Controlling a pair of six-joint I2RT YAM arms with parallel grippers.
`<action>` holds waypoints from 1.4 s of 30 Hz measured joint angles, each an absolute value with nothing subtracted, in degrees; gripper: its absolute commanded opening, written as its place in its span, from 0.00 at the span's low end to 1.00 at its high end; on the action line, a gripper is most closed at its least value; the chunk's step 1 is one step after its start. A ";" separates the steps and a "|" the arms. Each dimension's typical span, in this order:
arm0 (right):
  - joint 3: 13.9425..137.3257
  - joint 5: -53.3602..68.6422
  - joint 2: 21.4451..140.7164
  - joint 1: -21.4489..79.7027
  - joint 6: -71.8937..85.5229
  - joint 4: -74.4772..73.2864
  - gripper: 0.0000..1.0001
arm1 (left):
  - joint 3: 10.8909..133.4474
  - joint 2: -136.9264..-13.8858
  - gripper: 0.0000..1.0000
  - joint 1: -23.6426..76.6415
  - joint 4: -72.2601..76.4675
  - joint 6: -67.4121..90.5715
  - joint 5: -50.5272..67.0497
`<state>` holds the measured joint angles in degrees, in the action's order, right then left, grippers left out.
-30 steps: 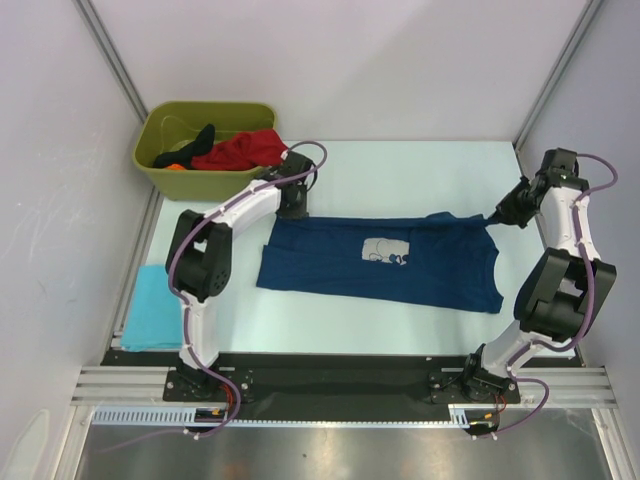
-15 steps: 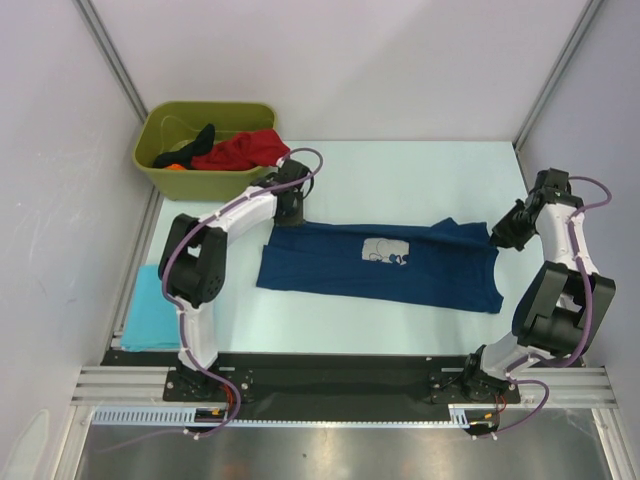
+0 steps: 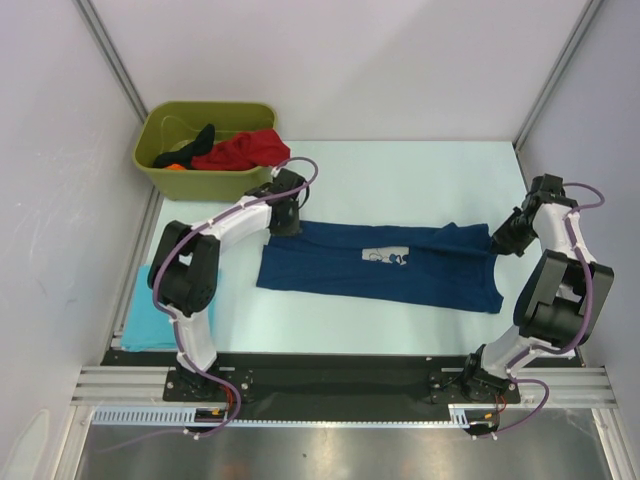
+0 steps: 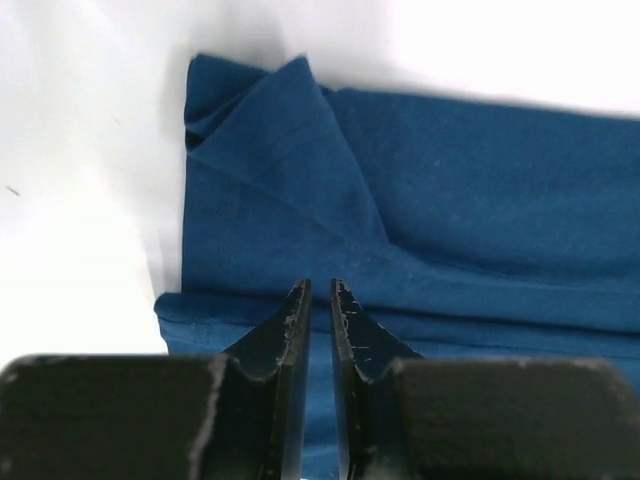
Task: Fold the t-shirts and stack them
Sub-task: Fold the tshirt
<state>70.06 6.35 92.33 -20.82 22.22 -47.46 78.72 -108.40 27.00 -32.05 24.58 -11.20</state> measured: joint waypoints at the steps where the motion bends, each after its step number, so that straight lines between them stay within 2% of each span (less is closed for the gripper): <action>1: 70.00 6.13 92.71 -20.82 22.00 -47.40 0.00 | 78.15 -108.12 0.20 27.00 -31.73 24.67 -11.14; 2: 69.91 5.93 93.03 -20.82 21.76 -47.35 0.03 | 77.38 -107.66 0.24 27.00 -31.55 24.91 -11.00; 3: 69.87 5.69 93.36 -20.82 21.41 -47.35 0.17 | 76.47 -107.04 0.32 27.03 -31.40 25.02 -10.90; 4: 69.87 5.34 93.62 -20.82 21.15 -47.37 0.22 | 75.46 -106.21 0.49 27.07 -31.20 24.99 -10.98; 7: 69.95 4.36 94.17 -20.82 19.86 -47.55 0.33 | 71.94 -101.91 0.64 27.22 -31.33 25.32 -12.40; 11: 72.75 3.38 94.19 -19.97 19.09 -48.31 0.47 | 70.67 -96.05 0.64 26.41 -31.77 25.45 -13.37; 12: 74.02 3.44 94.19 -19.46 19.62 -48.10 0.56 | 71.57 -95.79 0.63 26.00 -32.34 25.50 -13.13; 18: 78.28 5.43 94.85 -12.67 32.08 -43.99 0.64 | 83.92 -102.72 0.63 23.99 -35.90 28.36 -11.07; 22: 82.39 5.52 101.03 -6.17 42.19 -44.34 0.67 | 92.62 -110.30 0.58 23.99 -39.83 32.34 -10.81; 27: 82.37 5.52 104.84 -4.21 49.74 -45.76 0.68 | 100.53 -119.77 0.55 24.03 -45.95 36.67 -12.43; 34: 82.39 4.95 104.71 -4.05 51.40 -46.24 0.68 | 104.60 -124.18 0.54 24.01 -53.12 40.12 -16.91; 42: 79.31 4.95 102.98 -3.92 50.35 -46.04 0.69 | 104.29 -124.73 0.52 23.92 -51.59 40.40 -17.52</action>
<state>79.31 4.95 102.98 -3.92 50.35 -46.04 104.29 -124.73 23.92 -51.59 40.40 -17.52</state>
